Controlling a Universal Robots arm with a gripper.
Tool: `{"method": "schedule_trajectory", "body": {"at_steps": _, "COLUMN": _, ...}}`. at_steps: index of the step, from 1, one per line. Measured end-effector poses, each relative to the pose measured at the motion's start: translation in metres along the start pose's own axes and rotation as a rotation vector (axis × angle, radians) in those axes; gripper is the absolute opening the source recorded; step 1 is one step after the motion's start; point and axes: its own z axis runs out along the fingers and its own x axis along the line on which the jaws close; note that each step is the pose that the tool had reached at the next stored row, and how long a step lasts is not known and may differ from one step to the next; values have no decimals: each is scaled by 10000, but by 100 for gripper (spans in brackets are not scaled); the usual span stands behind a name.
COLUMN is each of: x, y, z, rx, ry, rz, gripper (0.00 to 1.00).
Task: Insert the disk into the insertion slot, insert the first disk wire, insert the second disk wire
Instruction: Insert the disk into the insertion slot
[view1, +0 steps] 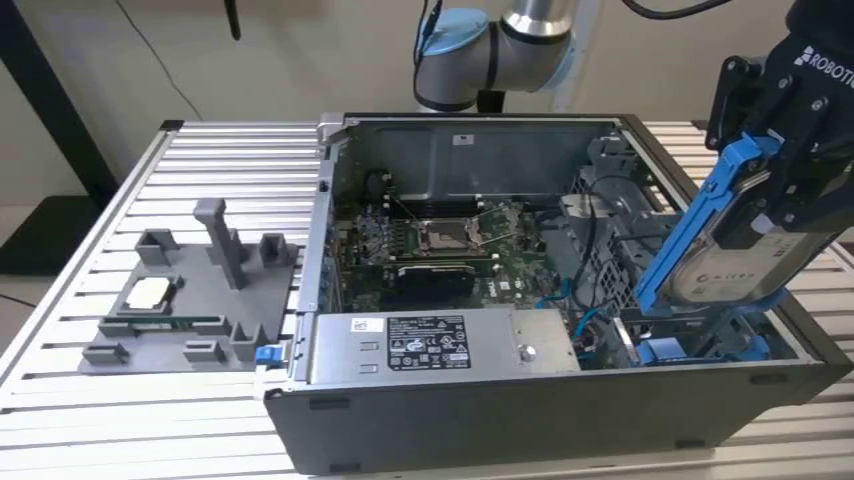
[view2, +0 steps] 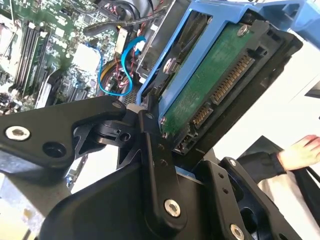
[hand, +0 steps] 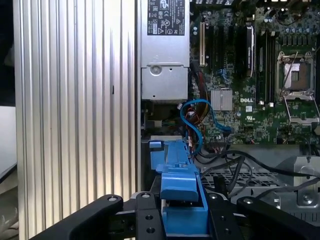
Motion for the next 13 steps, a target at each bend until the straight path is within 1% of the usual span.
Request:
{"method": "schedule_trajectory", "body": {"at_steps": 5, "x": 0, "y": -11, "z": 44, "rx": 0, "ry": 0, "rz": -1, "gripper": 33}}
{"method": "schedule_trajectory", "body": {"at_steps": 9, "x": -1, "y": -31, "z": 108, "rx": 0, "ry": -4, "rz": -1, "gripper": 33}}
{"method": "schedule_trajectory", "body": {"at_steps": 11, "x": -1, "y": -41, "z": 142, "rx": 0, "ry": -15, "rz": -1, "gripper": 33}}
{"method": "schedule_trajectory", "body": {"at_steps": 13, "x": -1, "y": -45, "z": 169, "rx": -1, "ry": -55, "rz": -2, "gripper": 33}}
